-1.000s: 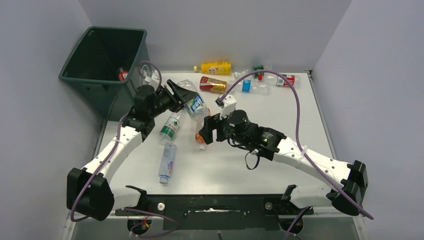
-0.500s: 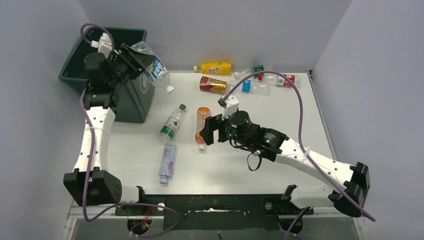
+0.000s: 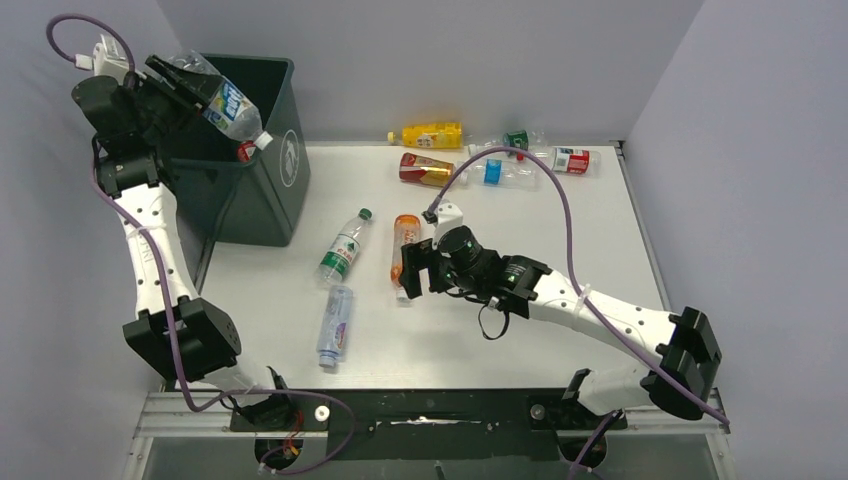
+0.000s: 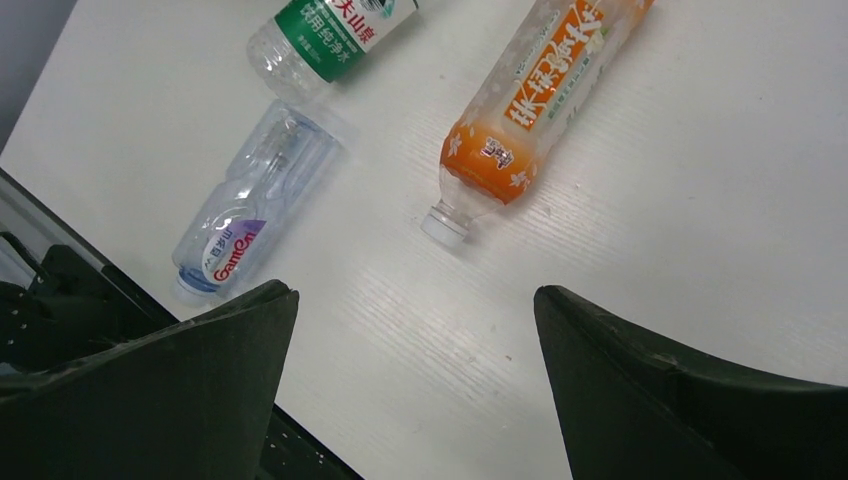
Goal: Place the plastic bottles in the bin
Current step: Place the plastic bottle in the trash bin.
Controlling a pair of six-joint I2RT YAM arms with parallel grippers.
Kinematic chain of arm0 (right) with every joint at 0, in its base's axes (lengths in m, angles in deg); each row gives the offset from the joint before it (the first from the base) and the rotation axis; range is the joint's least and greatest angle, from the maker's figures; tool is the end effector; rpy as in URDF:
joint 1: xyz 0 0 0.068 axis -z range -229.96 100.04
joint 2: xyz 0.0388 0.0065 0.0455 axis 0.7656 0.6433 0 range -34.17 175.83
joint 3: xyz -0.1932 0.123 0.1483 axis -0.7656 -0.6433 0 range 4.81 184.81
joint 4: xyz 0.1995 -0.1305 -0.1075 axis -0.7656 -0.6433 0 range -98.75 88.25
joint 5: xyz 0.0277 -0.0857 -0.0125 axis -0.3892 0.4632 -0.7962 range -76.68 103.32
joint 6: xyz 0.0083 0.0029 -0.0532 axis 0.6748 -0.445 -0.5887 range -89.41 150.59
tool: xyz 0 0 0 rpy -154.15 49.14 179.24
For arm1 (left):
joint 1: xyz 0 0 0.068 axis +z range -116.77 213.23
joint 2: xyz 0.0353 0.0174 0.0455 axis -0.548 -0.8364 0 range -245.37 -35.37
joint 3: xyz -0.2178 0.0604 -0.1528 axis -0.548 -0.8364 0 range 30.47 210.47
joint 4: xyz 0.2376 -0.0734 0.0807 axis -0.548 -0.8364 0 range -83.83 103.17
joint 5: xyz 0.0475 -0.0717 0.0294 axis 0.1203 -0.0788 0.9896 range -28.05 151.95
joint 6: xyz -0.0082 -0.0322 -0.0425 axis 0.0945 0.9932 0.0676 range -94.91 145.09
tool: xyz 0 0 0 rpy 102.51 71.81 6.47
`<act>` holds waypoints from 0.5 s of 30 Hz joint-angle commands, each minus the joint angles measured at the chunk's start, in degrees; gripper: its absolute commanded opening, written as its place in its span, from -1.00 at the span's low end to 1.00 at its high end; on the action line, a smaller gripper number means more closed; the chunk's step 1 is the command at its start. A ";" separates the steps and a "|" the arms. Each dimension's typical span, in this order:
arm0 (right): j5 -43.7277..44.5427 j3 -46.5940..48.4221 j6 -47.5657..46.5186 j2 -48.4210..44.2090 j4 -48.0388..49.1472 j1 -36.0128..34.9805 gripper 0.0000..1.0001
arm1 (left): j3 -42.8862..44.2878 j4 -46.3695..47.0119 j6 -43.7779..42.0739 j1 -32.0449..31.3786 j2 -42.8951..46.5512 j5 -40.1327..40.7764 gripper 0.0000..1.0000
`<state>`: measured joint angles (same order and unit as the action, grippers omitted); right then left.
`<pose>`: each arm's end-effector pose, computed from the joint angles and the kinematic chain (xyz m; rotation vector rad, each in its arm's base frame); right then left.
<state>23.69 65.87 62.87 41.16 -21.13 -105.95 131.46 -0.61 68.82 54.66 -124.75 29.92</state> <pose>0.1710 0.2419 0.3063 -0.3518 2.2029 0.6859 0.3320 0.1099 0.4816 -0.4873 1.5814 -0.7461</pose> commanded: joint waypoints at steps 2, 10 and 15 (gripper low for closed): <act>1.74 1.89 1.92 1.63 -0.74 -0.27 0.86 | 6.53 0.79 -3.16 2.04 -2.44 0.15 -0.15; 0.53 3.87 3.53 8.40 -1.99 0.60 0.82 | 11.31 -6.68 -12.60 2.22 -5.76 9.14 -0.01; -0.57 5.58 4.64 13.50 -1.78 1.06 0.71 | 13.22 -9.73 -16.12 2.15 -7.30 12.49 0.10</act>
<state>23.52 67.72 65.90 52.53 -23.86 -105.45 140.55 -8.52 57.56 56.61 -131.64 38.21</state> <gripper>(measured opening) 0.877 0.565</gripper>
